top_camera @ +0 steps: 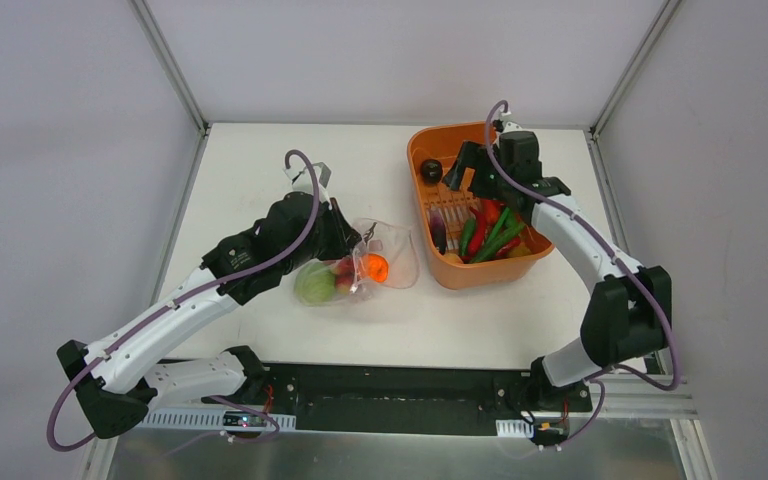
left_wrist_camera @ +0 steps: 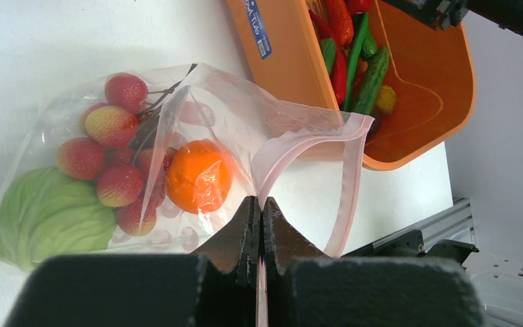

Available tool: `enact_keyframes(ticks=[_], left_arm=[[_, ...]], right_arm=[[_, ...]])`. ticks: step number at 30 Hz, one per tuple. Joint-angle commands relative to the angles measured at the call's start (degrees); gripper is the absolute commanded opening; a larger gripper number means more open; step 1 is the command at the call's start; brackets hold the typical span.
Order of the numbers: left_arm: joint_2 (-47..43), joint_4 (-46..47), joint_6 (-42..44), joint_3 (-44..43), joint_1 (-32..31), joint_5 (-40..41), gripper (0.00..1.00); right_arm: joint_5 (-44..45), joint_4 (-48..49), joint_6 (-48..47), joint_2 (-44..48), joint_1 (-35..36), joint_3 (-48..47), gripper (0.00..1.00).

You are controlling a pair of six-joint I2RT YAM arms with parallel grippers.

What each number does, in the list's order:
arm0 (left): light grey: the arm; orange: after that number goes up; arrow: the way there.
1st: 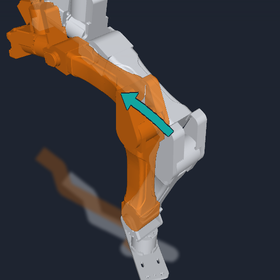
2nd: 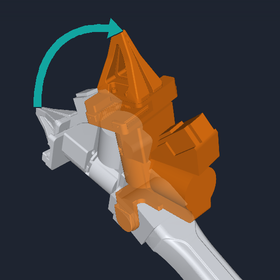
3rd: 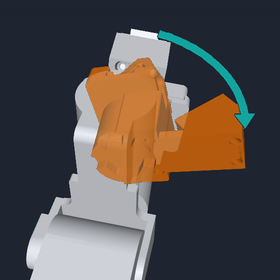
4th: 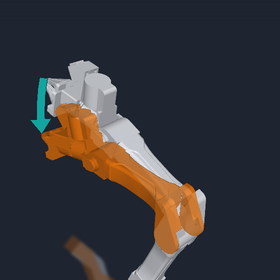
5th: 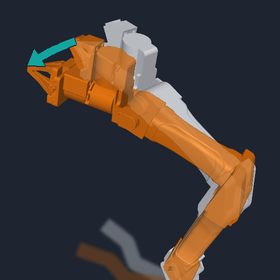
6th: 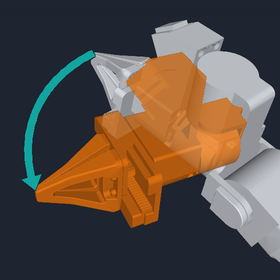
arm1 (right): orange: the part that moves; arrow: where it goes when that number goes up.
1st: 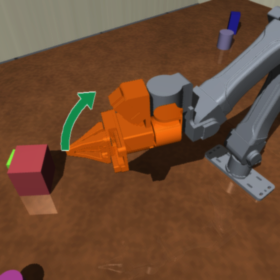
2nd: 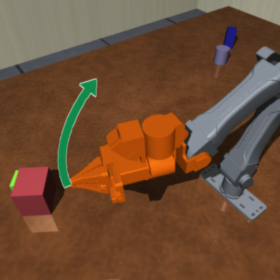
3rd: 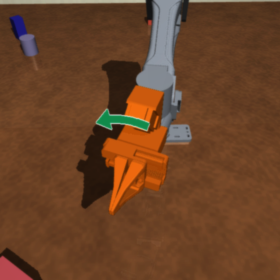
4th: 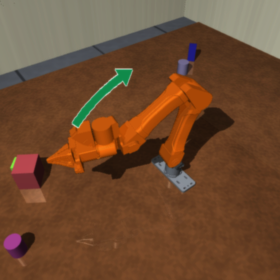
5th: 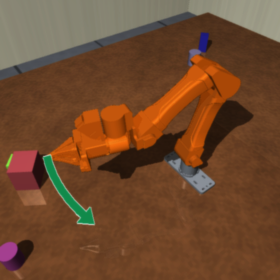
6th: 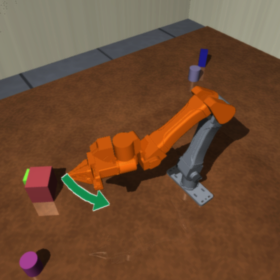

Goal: Place the food in the zip-top bag and seal the zipper
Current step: Pick up the fake fruit from the bin.

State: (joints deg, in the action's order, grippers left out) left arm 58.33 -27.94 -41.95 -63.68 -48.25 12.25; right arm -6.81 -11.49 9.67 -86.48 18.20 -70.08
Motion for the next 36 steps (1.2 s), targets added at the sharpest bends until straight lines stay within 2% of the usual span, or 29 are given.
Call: enact_keyframes(ticks=[1,4,9,14,17,19,21,24,32,36], left_arm=[[-0.9,-0.4,1.1,-0.9,0.5,0.4,0.0],[-1.1,-1.1,1.6,-1.2,0.5,0.6,0.0],[-1.2,-1.3,2.0,-1.2,0.4,0.9,0.0],[-0.5,-1.1,1.9,-1.7,0.5,-0.1,0.0],[-0.8,-0.7,1.9,-1.3,0.5,-0.2,0.0],[-0.9,-0.6,1.9,-1.3,0.5,-0.1,0.0],[-0.8,-0.5,1.7,-1.2,0.5,0.0,0.0],[-0.3,-0.3,1.6,-1.2,0.4,-0.3,0.0],[0.1,-0.1,1.3,-1.1,0.4,-0.3,0.0],[0.6,0.1,1.1,-1.5,0.5,-1.3,0.0]], right_arm=[[-1.6,5.0,4.9,-3.2,-0.1,-3.3,0.98],[-1.1,6.8,5.2,-6.6,-0.4,-5.1,0.98],[0.0,10.3,7.4,-14.8,-0.9,-9.0,0.89],[-5.4,14.4,8.4,-22.5,-1.4,-13.5,0.86],[-4.6,19.5,8.3,-26.8,-1.4,-14.5,0.83],[-3.9,18.8,7.9,-29.1,-1.4,-16.3,0.83],[-4.4,20.7,7.6,-30.7,-1.5,-16.4,0.83],[-6.1,23.0,7.2,-32.9,-1.3,-17.2,0.76],[-7.8,25.6,8.0,-34.3,-1.6,-15.3,0.76],[-9.0,26.1,8.7,-35.0,-1.6,-15.4,0.62]])
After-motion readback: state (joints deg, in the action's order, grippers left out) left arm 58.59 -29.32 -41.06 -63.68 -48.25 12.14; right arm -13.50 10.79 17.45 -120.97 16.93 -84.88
